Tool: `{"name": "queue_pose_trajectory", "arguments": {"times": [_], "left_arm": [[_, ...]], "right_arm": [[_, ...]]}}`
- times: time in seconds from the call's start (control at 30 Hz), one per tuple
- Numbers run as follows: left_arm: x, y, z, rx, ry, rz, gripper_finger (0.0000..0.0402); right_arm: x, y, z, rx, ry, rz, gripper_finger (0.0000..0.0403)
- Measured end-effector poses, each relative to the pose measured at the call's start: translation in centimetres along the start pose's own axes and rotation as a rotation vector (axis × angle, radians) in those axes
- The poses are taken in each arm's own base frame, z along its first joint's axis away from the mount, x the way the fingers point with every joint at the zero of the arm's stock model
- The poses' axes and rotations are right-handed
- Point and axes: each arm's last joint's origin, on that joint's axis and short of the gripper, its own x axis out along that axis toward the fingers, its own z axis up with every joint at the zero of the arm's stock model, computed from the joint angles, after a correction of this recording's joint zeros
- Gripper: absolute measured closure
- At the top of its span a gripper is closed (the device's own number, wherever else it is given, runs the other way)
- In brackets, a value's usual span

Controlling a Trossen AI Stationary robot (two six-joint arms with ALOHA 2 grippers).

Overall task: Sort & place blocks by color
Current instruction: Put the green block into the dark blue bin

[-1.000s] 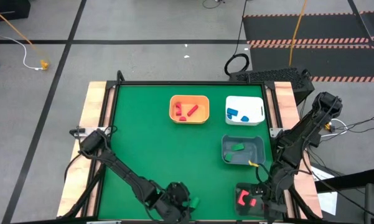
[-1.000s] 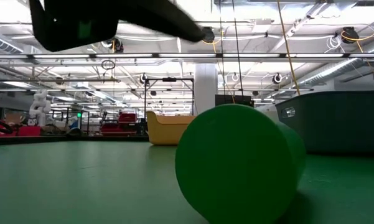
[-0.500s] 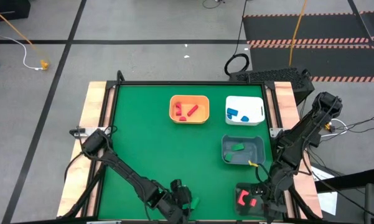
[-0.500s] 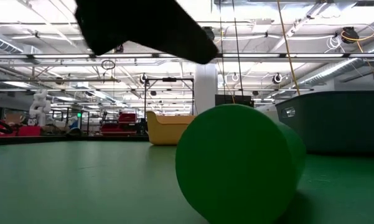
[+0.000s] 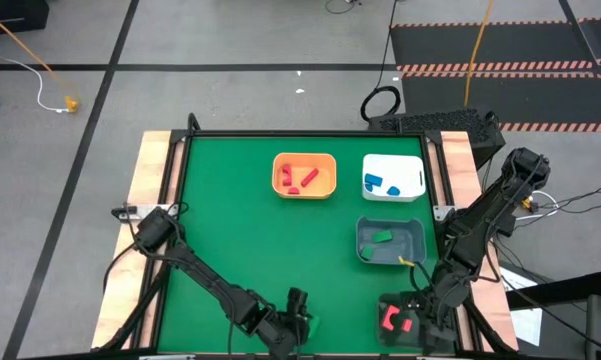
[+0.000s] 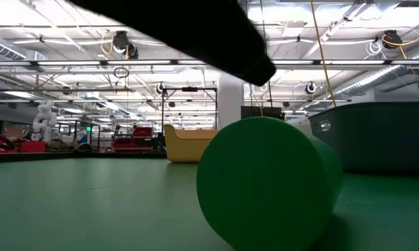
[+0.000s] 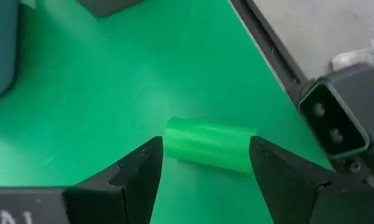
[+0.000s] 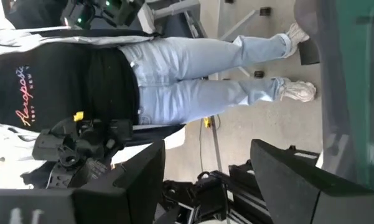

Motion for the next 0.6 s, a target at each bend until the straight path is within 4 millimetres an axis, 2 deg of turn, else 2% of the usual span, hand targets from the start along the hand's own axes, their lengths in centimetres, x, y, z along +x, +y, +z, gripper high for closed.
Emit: {"name": "queue_pose_trajectory", "arguments": {"times": [0.07,0.33,0.47,0.6], "left_arm": [[0.2,0.0,0.0,-0.047,-0.008,0.002,0.0161],[0.1,-0.3,0.6,-0.470,-0.068,-0.017,0.0161],[0.2,-1.0,0.6,-0.553,-0.092,-0.032,0.0161],[1.5,-1.9,-0.5,-0.607,-0.058,-0.008,0.0161]], "right_arm": [[0.0,0.0,0.0,0.000,-0.016,-0.001,0.0177],[0.0,0.0,0.4,-0.039,-0.120,-0.011,0.0177],[-0.1,-0.1,0.6,-0.054,-0.153,-0.020,0.0177],[-0.1,-0.1,0.6,-0.065,-0.176,-0.026,0.0177]]}}
